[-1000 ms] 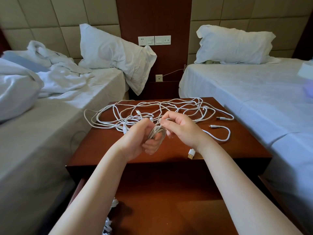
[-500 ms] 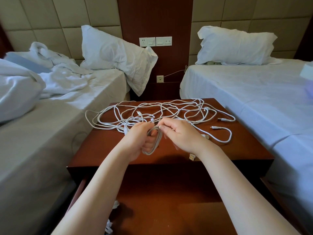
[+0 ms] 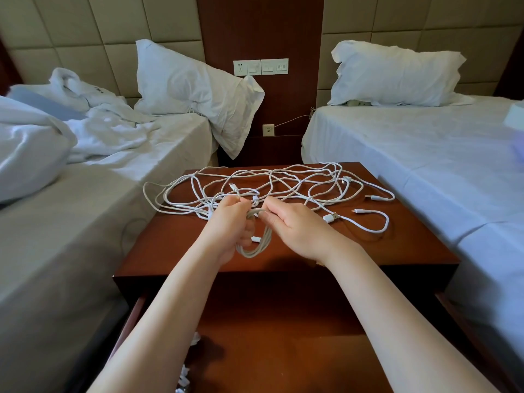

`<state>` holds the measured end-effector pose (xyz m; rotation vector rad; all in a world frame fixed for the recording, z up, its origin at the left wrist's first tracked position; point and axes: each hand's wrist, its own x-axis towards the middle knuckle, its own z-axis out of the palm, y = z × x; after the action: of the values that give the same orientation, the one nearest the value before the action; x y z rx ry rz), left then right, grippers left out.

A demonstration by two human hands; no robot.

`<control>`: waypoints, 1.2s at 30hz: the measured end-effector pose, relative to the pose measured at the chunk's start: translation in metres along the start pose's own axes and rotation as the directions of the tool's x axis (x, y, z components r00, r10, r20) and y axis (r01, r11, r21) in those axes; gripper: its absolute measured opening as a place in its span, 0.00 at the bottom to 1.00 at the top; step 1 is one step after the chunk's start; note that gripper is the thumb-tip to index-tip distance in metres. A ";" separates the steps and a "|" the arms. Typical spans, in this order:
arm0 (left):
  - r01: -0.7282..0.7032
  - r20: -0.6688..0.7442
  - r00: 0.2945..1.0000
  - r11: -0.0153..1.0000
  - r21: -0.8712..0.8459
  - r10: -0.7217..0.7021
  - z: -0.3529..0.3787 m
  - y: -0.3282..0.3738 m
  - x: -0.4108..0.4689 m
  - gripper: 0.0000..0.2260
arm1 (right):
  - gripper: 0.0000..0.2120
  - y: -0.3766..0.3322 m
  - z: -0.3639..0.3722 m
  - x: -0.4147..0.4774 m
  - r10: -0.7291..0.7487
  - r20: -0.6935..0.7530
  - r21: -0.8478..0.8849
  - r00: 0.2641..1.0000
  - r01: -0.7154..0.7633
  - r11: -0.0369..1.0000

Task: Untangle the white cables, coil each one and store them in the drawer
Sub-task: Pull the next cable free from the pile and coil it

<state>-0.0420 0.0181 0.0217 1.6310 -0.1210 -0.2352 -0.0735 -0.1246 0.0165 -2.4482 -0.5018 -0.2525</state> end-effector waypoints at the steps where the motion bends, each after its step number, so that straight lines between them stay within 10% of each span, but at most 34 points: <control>1: -0.008 0.005 1.000 1.000 -0.014 0.008 0.000 0.000 0.000 0.11 | 0.12 0.001 0.001 0.000 -0.012 -0.022 -0.035 1.000 0.011 0.999; 10: -0.248 -0.091 0.964 0.969 0.023 0.249 0.001 0.002 -0.004 0.10 | 0.17 0.005 -0.002 0.003 0.108 -0.283 0.050 0.953 -0.098 0.994; 15: -0.446 -0.073 0.868 0.836 0.320 0.492 0.010 -0.008 -0.007 0.14 | 0.18 -0.002 -0.001 0.006 0.238 -0.363 0.230 0.901 -0.160 0.960; 29: -0.495 -0.409 0.665 0.779 0.384 0.625 0.005 -0.012 0.001 0.20 | 0.16 -0.014 0.004 0.008 0.144 -0.404 0.140 0.903 -0.095 0.986; 36: -0.459 -0.524 0.668 0.847 0.268 0.528 -0.013 -0.018 0.011 0.20 | 0.16 -0.009 0.002 0.005 0.092 0.102 0.335 0.991 -0.121 0.934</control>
<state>-0.0298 0.0295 0.0035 1.6484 -0.1037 0.7174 -0.0729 -0.1155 0.0212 -2.1431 -0.4088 -0.0118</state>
